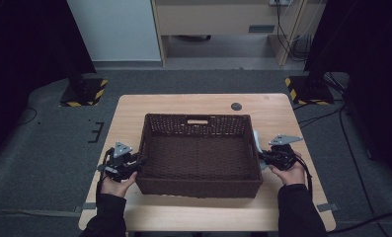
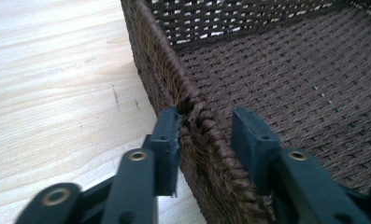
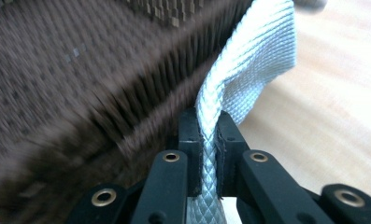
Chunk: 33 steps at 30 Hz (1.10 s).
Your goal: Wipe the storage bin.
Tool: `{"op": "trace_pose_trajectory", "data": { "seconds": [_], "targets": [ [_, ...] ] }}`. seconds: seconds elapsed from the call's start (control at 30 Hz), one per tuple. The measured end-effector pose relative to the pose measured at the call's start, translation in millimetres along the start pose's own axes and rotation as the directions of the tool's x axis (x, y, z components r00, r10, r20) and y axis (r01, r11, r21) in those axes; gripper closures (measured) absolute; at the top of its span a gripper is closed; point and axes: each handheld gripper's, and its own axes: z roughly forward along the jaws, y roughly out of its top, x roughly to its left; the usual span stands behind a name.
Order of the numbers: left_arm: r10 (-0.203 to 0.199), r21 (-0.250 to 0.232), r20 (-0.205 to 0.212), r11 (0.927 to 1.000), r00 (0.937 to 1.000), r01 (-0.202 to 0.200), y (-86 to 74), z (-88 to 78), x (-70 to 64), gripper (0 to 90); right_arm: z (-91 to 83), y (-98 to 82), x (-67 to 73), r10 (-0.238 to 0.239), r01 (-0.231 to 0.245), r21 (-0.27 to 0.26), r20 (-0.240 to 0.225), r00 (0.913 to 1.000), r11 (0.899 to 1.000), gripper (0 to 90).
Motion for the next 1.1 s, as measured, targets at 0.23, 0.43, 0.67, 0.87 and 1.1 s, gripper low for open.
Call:
{"op": "trace_pose_trajectory", "data": {
  "seconds": [0.23,0.43,0.67,0.87,1.1],
  "targets": [
    [-0.012,-0.002,-0.024,0.9999,0.9996,0.011,0.5,0.3,-2.3,67.8,19.3,-10.9,0.3,0.008,-0.008,0.11,0.005,1.0,0.994,84.3],
    [-0.022,-0.006,-0.037,0.9997,0.9991,0.022,1.1,1.0,-2.9,69.3,5.4,-3.4,0.1,0.014,-0.014,0.023,0.017,0.9998,1.0,84.3],
    [-0.03,-0.006,-0.041,0.9995,0.9987,0.029,3.6,4.2,-0.6,69.5,-22.5,13.2,7.8,-0.016,0.017,-0.104,0.008,0.9998,0.994,84.4],
    [-0.036,-0.01,-0.037,0.9993,0.9987,0.035,5.6,6.9,2.2,69.4,0.1,0.8,2.5,-0.003,0.003,0.016,0.013,0.9999,1.0,84.4],
    [-0.034,-0.011,-0.033,0.9994,0.9989,0.033,6.3,7.7,3.2,68.9,22.6,-13.0,0.5,0.018,-0.018,0.131,0.002,0.9998,0.991,84.4]
  ]
}}
